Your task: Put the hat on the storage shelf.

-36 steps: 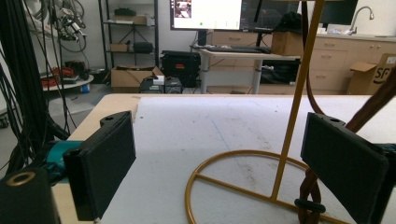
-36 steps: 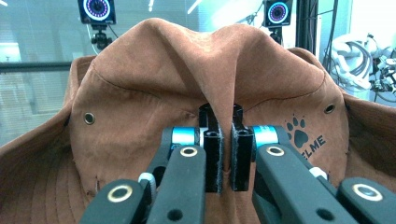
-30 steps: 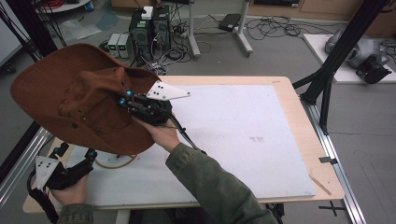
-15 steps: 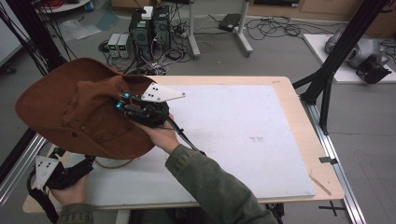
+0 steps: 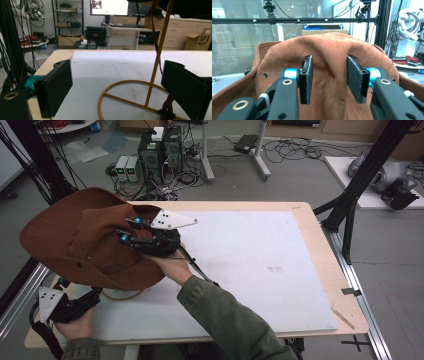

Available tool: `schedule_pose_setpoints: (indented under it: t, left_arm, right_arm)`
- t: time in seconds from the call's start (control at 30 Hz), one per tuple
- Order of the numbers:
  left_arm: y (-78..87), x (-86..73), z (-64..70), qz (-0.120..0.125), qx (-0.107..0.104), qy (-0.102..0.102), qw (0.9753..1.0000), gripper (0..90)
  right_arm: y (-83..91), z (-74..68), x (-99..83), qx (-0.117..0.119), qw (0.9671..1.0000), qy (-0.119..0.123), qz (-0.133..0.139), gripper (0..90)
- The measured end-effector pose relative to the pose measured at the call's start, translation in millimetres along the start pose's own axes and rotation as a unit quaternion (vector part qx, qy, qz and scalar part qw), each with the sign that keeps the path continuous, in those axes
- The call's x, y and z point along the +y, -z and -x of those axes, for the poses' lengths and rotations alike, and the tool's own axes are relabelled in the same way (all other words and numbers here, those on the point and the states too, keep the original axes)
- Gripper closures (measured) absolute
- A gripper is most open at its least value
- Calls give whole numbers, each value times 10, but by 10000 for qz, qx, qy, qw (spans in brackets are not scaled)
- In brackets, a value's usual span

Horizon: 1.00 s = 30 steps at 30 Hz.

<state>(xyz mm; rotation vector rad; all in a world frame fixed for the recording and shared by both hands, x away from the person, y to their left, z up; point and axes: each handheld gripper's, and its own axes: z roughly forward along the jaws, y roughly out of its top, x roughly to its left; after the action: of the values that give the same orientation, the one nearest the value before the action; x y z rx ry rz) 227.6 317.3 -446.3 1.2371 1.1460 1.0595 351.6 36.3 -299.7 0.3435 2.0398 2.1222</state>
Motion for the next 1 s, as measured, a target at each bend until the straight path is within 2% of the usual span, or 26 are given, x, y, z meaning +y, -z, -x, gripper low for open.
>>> schedule_pose_setpoints:
  t: [0.07,0.1,0.13,0.27,0.33,0.8,1.0]
  left_arm:
    - [-2,0,1,-7,-4,-8,10000,104]
    - [-3,-1,1,-8,-7,-2,10000,104]
    - [-2,0,1,-10,-8,-8,10000,104]
    - [0,0,1,-6,0,-3,10000,104]
    - [0,0,0,-2,1,-3,10000,104]
    - [-1,0,-2,-6,3,-15,10000,104]
    - [-1,1,1,-7,0,-27,10000,104]
  right_arm:
    - [9,8,4,18,10000,-42,19,523]
    - [9,8,4,18,10000,-42,19,523]
    - [13,15,5,27,9999,-91,41,459]
    - [26,25,12,-110,9998,-140,98,382]
    - [36,38,13,-247,9995,-191,106,288]
    - [82,70,39,-392,9990,-219,66,217]
    - [202,105,56,-489,9986,-176,57,186]
